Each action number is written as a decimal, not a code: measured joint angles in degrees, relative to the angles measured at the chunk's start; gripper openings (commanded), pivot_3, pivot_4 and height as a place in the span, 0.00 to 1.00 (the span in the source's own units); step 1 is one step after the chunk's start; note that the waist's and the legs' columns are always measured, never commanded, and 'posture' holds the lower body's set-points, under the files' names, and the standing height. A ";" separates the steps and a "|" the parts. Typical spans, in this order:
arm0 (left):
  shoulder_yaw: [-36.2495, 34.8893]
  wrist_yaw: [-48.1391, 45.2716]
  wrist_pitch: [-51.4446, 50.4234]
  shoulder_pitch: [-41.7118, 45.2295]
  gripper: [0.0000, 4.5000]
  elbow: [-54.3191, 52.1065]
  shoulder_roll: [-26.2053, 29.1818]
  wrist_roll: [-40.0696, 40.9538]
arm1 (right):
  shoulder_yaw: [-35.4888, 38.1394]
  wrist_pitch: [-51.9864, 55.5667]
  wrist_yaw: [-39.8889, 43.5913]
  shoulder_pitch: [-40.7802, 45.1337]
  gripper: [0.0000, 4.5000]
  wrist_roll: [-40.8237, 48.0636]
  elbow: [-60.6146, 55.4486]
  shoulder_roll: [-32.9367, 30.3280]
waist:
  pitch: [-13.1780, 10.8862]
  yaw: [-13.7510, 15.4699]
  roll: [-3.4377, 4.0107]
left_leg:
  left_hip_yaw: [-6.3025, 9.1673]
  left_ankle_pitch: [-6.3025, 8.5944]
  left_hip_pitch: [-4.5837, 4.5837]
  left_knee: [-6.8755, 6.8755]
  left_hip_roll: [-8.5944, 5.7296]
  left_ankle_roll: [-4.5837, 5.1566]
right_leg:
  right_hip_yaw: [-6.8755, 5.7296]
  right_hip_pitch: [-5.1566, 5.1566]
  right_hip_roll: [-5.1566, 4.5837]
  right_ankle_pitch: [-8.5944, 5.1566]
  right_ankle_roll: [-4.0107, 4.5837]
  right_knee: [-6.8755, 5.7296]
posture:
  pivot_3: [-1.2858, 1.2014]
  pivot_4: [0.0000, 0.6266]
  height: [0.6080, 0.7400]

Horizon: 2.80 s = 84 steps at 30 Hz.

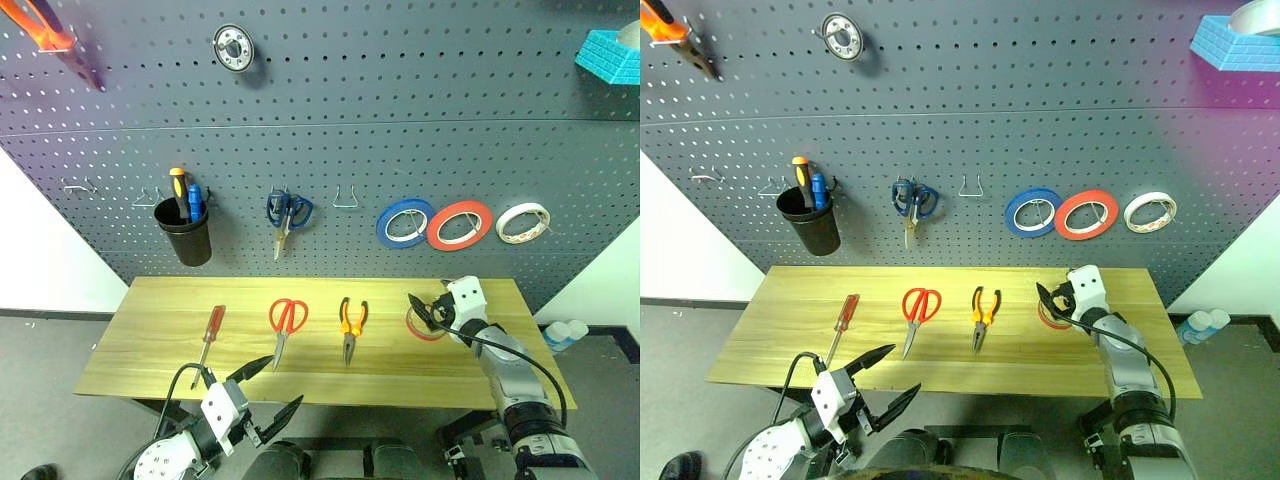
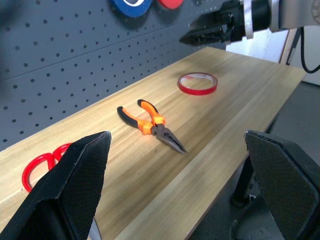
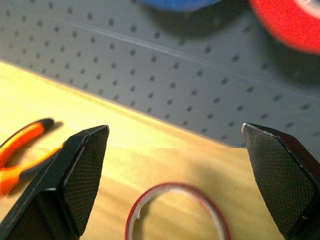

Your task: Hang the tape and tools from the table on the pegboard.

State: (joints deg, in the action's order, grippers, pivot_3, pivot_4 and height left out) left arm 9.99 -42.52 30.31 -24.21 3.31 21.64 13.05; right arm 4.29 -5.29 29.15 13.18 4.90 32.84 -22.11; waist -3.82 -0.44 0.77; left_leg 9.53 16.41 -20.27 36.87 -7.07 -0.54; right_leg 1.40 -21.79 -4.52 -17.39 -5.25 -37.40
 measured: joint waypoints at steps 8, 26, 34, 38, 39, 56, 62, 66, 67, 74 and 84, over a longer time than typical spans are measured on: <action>0.03 1.13 -0.09 -1.20 0.99 -2.06 -1.40 0.24 | -3.54 8.00 0.55 1.57 1.00 -3.77 0.17 -1.72 | -1.42 1.31 -0.11 | -0.01 0.01 -0.18 -0.02 0.00 0.02 | 0.00 -0.26 -0.02 0.01 -0.02 0.01 | 0.53 0.16 1.00; 1.63 -0.30 -3.79 -7.36 0.99 -8.09 -0.04 2.37 | -6.31 16.26 1.64 1.48 1.00 -7.66 -1.77 -4.22 | -4.31 1.24 -0.54 | -0.03 0.02 -0.99 -0.07 0.00 0.05 | 0.00 -0.97 -0.07 0.02 -0.04 0.05 | 0.53 0.26 1.00; 2.61 -1.19 -5.12 -10.34 0.99 -10.71 1.47 2.34 | -6.80 17.84 2.96 0.19 1.00 -7.72 -3.64 -4.68 | -5.52 1.22 -0.61 | -0.04 0.03 -1.13 -0.05 0.00 0.07 | 0.00 -1.10 -0.12 0.02 -0.02 0.08 | 0.53 0.28 1.00; 2.73 -0.95 -5.86 -12.15 0.99 -10.96 0.34 3.95 | -6.80 17.83 2.99 0.09 1.00 -7.71 -3.62 -4.88 | -5.99 1.24 -0.64 | -0.04 0.03 -1.15 -0.04 0.00 0.07 | -0.01 -1.10 -0.12 0.02 -0.02 0.09 | 0.54 0.28 1.00; 2.69 -0.84 -5.88 -12.39 0.99 -10.96 -0.25 4.54 | -6.80 17.73 2.96 0.12 1.00 -7.71 -3.47 -4.90 | -6.01 1.25 -0.65 | -0.04 0.03 -1.16 -0.05 0.00 0.07 | -0.01 -1.10 -0.12 0.02 -0.03 0.10 | 0.54 0.28 1.00; 1.56 -1.11 1.66 -12.19 0.99 -9.58 -4.36 6.45 | -6.82 14.25 2.40 1.76 1.00 -7.91 0.30 -4.58 | -6.09 1.27 -0.75 | -0.05 0.03 -1.15 -0.01 0.00 0.06 | -0.04 -1.08 -0.10 0.05 -0.06 0.13 | 0.54 0.23 1.00; 1.56 -1.97 1.66 -11.32 0.99 -8.84 -4.26 7.18 | -6.82 13.44 1.77 1.94 1.00 -8.00 0.87 -4.13 | -6.07 1.24 -0.74 | -0.05 0.03 -1.15 0.02 0.00 0.06 | -0.04 -1.07 -0.10 0.09 -0.12 0.13 | 0.53 0.22 1.00; 1.55 -2.82 1.65 -10.90 0.99 -8.28 -4.00 7.69 | -6.82 12.95 1.51 1.96 1.00 -8.03 1.12 -3.86 | -6.06 1.23 -0.73 | -0.06 0.03 -1.15 0.05 0.00 0.06 | -0.03 -1.06 -0.09 0.10 -0.13 0.12 | 0.53 0.21 1.00; 1.54 -3.05 1.65 -10.84 0.99 -8.17 -3.93 7.74 | -6.82 12.81 1.49 1.96 1.00 -8.04 1.18 -3.85 | -6.05 1.24 -0.72 | -0.06 0.02 -1.15 0.05 0.00 0.06 | -0.04 -1.06 -0.09 0.10 -0.13 0.12 | 0.53 0.21 1.00; 0.95 -3.79 1.68 -9.77 0.99 -7.81 -3.70 8.29 | -6.88 12.62 1.52 1.93 1.00 -8.03 1.29 -3.65 | -5.96 1.23 -0.64 | -0.07 0.02 -1.14 0.09 -0.01 0.05 | -0.03 -1.06 -0.08 0.12 -0.14 0.08 | 0.53 0.20 1.00; -0.88 -3.75 -2.62 -6.38 0.99 -8.64 -1.92 13.02 | -6.78 12.51 1.42 1.82 1.00 -8.00 1.42 -3.14 | -5.90 1.41 -0.65 | -0.03 -0.04 -1.12 0.11 0.01 -0.05 | -0.05 -1.06 -0.04 0.18 -0.11 -0.01 | 0.53 0.19 1.00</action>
State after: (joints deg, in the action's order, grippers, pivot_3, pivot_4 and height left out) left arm 9.11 -46.27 27.69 -30.58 -5.33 19.72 26.07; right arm -2.49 7.22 30.58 14.99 -3.10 34.26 -25.24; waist -9.72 0.97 0.12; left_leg 9.50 16.37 -21.38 36.98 -7.06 -0.59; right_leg 1.35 -22.86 -4.56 -17.22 -5.35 -37.41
